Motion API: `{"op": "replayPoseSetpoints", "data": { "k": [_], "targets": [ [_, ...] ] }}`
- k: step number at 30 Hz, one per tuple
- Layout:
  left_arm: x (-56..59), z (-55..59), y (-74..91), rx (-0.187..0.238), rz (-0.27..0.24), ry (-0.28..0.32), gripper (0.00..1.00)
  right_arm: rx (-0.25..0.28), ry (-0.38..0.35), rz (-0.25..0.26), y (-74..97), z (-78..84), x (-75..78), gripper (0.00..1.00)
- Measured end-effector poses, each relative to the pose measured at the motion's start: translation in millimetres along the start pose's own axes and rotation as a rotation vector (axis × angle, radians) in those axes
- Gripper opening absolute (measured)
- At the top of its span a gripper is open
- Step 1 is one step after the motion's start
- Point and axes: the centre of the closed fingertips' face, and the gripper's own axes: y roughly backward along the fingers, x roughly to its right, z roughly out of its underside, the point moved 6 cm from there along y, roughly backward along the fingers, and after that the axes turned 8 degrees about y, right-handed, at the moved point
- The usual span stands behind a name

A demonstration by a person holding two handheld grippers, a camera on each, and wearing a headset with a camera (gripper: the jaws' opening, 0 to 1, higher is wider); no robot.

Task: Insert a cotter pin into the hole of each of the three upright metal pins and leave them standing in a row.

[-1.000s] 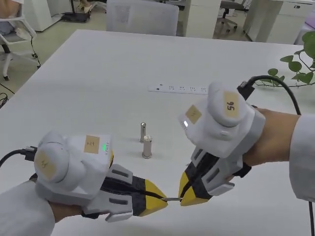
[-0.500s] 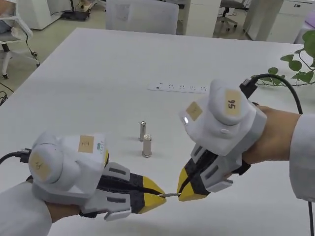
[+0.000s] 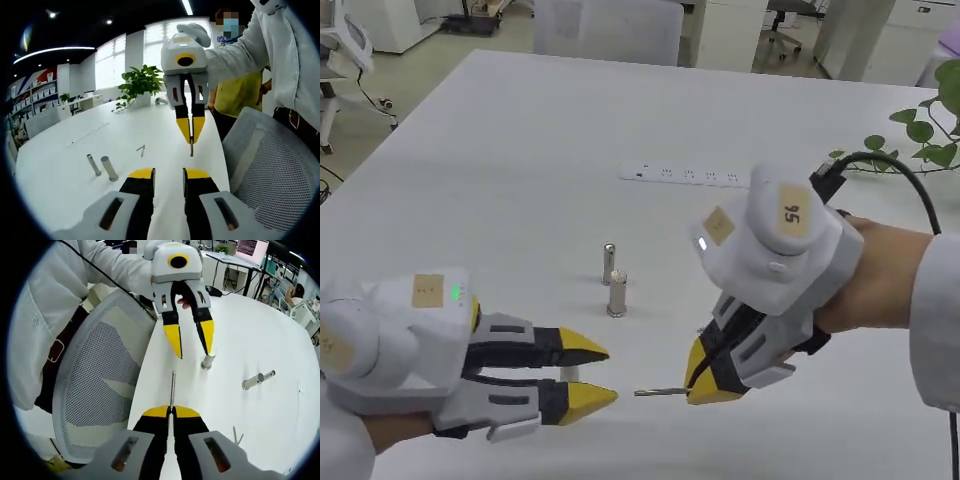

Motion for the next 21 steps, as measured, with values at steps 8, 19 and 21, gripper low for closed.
{"op": "replayPoseSetpoints", "data": {
  "k": [8,19,21],
  "targets": [
    [-24.5,22.7,14.0,-0.030,-0.074,0.020,0.26,-0.010,-0.019,0.004,-1.6,3.3,4.5,0.04],
    [-43.5,51.7,0.1,-0.095,-0.047,0.007,0.30,-0.024,-0.037,0.011,-5.0,5.0,8.6,0.04],
    [-45.3,56.2,-4.2,-0.108,-0.037,0.002,0.29,-0.026,-0.042,0.009,-5.2,5.5,9.2,0.04]
  ]
}}
